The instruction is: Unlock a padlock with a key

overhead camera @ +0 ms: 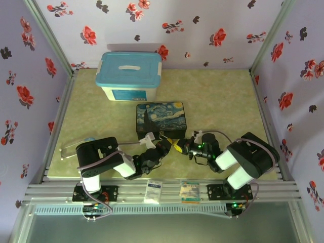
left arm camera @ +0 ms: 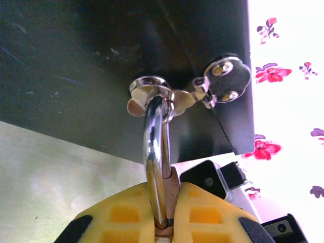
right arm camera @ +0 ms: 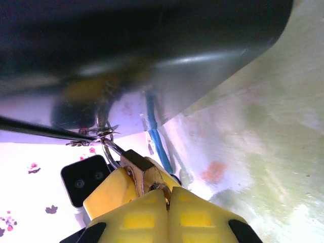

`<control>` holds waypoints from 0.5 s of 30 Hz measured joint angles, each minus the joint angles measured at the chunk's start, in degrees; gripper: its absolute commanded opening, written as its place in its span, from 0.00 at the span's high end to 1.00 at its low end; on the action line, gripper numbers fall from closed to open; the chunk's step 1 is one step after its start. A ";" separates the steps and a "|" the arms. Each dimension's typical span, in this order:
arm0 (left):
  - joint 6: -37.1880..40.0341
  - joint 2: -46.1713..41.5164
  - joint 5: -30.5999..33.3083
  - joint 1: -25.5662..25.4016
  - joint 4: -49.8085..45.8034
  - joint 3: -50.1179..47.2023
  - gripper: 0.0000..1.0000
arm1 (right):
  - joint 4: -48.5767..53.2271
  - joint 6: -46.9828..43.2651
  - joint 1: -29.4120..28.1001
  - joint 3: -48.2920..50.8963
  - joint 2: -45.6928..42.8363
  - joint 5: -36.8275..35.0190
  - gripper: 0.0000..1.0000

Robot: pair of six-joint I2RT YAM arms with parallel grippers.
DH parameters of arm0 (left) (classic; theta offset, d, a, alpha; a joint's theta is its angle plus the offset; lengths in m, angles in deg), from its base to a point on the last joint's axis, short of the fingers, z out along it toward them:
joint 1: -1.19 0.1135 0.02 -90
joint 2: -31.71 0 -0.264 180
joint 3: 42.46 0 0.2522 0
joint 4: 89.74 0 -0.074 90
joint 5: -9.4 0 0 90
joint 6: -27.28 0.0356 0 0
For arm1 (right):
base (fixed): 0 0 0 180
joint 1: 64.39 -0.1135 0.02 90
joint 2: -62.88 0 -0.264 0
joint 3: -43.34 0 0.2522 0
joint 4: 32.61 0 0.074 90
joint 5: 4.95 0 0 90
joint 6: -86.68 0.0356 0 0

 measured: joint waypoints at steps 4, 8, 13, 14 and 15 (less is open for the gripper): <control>0.04 -0.07 0.72 0.04 0.83 0.44 0.88 | -0.68 1.95 0.20 0.28 -1.14 -0.79 1.00; 0.85 -0.07 0.66 0.04 1.05 0.66 0.80 | -1.22 4.52 -0.22 0.92 -2.01 -2.08 1.00; 1.92 -0.39 -0.44 -0.31 2.80 0.70 0.74 | -1.51 7.80 -0.59 1.64 -4.92 -3.76 1.00; 2.21 -0.50 -0.55 -0.92 3.13 0.70 0.74 | -1.99 8.28 -0.66 1.66 -5.20 -3.93 1.00; 2.47 -0.66 -0.28 -1.18 3.17 0.66 0.74 | -2.08 8.70 -0.74 1.70 -5.33 -3.98 1.00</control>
